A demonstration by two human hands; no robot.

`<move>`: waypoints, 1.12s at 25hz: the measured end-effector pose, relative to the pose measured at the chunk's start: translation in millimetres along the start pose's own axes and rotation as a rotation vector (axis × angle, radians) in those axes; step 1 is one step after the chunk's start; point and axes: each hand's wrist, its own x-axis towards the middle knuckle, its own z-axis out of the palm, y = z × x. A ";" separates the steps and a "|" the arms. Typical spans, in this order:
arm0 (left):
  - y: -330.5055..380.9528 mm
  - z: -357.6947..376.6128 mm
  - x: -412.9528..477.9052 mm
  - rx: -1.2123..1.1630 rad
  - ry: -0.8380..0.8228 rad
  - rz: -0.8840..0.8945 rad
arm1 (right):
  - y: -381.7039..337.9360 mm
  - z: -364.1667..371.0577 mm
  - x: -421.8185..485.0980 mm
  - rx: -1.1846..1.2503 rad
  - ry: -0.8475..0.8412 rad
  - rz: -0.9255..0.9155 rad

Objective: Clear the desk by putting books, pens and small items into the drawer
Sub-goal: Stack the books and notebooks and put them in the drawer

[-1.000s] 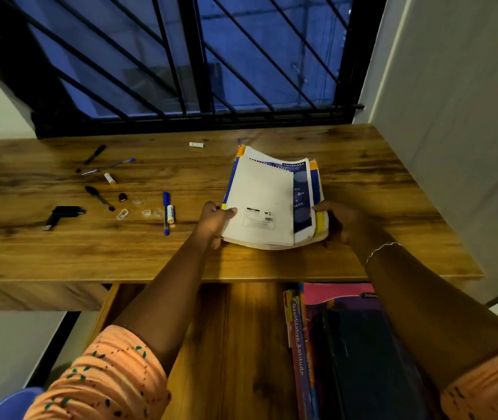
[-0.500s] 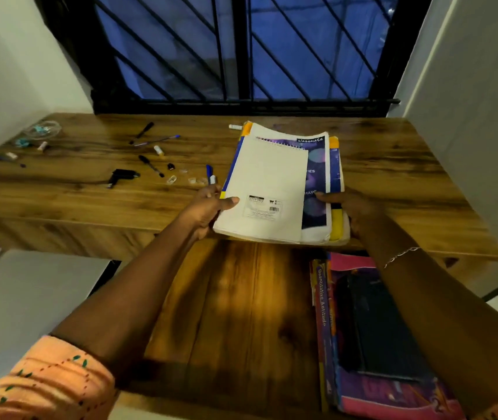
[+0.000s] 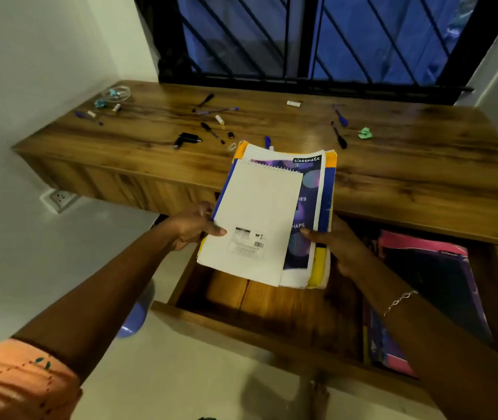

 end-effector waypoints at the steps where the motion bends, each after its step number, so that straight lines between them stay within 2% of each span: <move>1: -10.2 -1.1 0.1 0.028 0.012 -0.042 | 8.5 5.3 -4.3 -0.007 -0.016 -0.017; 4: -34.8 5.5 -1.8 0.134 0.033 -0.132 | 38.2 13.4 -16.4 0.015 -0.015 -0.010; 7: -51.2 16.2 -3.6 0.257 0.005 -0.186 | 68.3 19.9 -21.2 0.038 0.029 0.064; 11: -59.8 26.2 -1.3 0.371 0.064 -0.231 | 90.6 30.0 -15.0 0.042 0.066 0.163; 20: -48.4 38.3 -1.4 0.561 0.063 -0.263 | 98.1 32.3 -14.3 0.126 0.135 0.244; 28: -34.7 37.9 -1.7 0.667 -0.037 -0.274 | 93.4 16.1 -14.1 0.132 0.065 0.256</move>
